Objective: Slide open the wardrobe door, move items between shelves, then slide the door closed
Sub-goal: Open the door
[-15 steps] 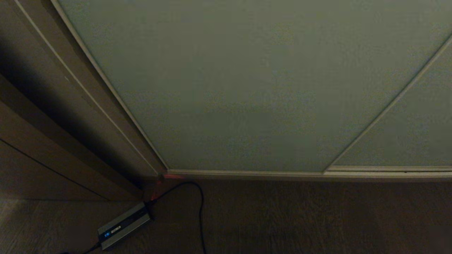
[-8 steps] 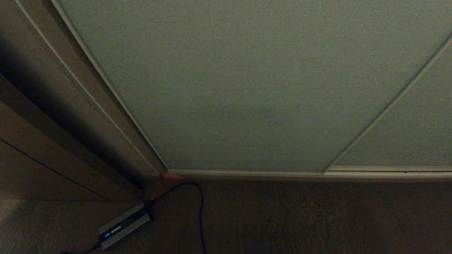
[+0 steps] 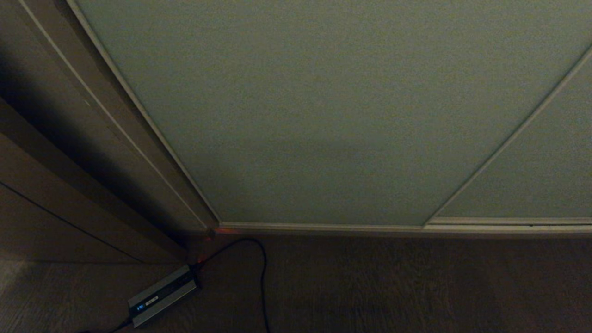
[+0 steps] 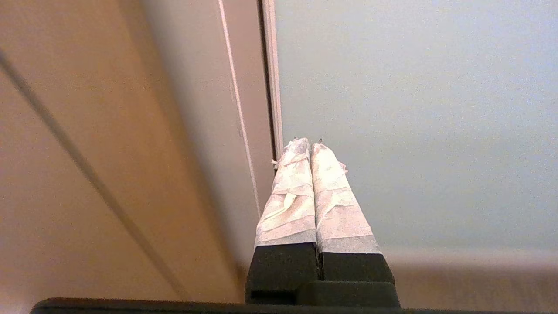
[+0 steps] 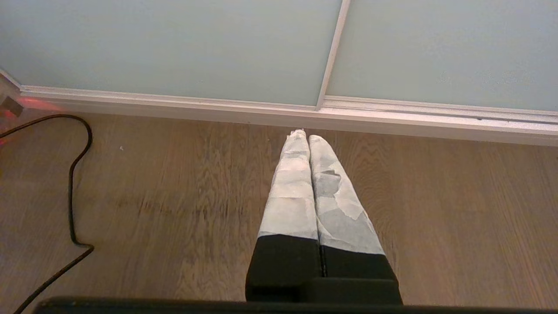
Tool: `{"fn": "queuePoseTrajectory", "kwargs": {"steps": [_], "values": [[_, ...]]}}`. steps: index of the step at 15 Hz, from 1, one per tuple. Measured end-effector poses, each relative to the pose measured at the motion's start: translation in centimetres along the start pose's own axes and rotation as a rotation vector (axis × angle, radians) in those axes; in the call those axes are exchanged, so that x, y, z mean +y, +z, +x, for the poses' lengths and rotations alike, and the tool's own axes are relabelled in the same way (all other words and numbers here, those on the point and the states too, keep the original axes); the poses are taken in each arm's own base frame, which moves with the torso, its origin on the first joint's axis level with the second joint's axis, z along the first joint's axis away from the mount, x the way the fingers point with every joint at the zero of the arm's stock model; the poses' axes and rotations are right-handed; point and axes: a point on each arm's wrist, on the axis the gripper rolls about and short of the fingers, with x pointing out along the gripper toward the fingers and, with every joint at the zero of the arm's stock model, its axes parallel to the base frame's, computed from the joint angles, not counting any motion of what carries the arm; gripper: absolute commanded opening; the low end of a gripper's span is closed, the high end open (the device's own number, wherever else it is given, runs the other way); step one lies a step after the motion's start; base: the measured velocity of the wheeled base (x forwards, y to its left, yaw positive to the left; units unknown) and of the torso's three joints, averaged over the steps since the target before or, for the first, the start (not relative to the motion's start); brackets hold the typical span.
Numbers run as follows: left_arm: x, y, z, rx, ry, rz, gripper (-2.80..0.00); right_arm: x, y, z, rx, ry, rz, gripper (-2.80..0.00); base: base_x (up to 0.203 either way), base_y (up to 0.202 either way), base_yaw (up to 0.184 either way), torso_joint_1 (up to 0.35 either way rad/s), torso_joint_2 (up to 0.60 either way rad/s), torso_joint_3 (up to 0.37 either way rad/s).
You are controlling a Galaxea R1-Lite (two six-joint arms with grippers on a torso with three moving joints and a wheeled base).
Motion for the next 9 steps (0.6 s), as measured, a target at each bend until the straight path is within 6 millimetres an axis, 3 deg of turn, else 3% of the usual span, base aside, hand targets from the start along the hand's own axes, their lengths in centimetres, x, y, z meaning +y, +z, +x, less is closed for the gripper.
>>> {"fn": "queuePoseTrajectory", "kwargs": {"steps": [4, 9], "values": [[0.5, 3.8, 7.6, -0.167, 0.102, 0.013, -2.8, 0.0, 0.0, 0.0, 0.0, 0.0, 0.0, -2.8, 0.0, 0.0, 0.0, 0.0, 0.0, 0.0], [1.2, 4.9, 14.9, -0.321, 0.187, 0.015, -2.8, 0.0, 0.0, 0.0, 0.0, 0.0, 0.0, -2.8, 0.0, 0.0, 0.0, 0.0, 0.0, 0.0]]}}
